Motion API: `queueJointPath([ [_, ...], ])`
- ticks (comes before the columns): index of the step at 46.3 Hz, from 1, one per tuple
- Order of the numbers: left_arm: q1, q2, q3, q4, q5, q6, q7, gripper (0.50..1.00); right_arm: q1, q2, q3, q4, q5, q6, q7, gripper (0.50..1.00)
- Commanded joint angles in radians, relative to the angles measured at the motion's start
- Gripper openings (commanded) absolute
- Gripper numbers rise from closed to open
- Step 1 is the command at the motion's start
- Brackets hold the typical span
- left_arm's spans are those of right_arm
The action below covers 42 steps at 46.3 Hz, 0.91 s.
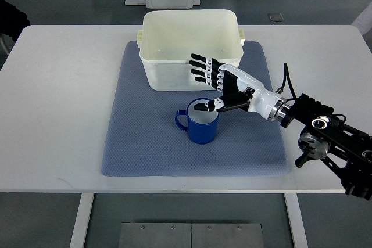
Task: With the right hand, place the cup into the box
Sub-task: 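Lower the right hand and close its fingers around the blue mug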
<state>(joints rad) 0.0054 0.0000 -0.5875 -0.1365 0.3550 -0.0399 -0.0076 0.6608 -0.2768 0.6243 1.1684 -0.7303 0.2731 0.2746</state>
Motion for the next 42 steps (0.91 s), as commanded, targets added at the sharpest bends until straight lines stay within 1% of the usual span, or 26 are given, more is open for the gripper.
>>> queueJointPath([
  [1,0.001,0.000,0.000,0.000,-0.001,0.000,0.000,1.000,-0.004,0.001,0.000,-0.006,0.000,0.000,0.000,0.998],
  [9,0.001,0.000,0.000,0.000,0.001,0.000,0.000,1.000,-0.009,0.015,0.002,-0.024,0.000,0.000,0.001,0.998],
  [13,-0.001,0.000,0.000,0.000,0.001,0.000,0.000,1.000,-0.018,0.018,0.002,-0.035,0.000,0.000,0.012,0.998],
  [25,-0.001,0.000,0.000,0.000,-0.001,0.000,0.000,1.000,-0.033,0.025,0.003,-0.036,0.002,0.000,0.021,0.998],
  [30,0.001,0.000,0.000,0.000,-0.001,0.000,0.000,1.000,-0.050,0.027,0.003,-0.035,0.000,0.000,0.041,0.998],
  [42,-0.001,0.000,0.000,0.000,-0.001,0.000,0.000,1.000,-0.066,0.038,0.003,-0.036,0.000,-0.002,0.043,0.998],
])
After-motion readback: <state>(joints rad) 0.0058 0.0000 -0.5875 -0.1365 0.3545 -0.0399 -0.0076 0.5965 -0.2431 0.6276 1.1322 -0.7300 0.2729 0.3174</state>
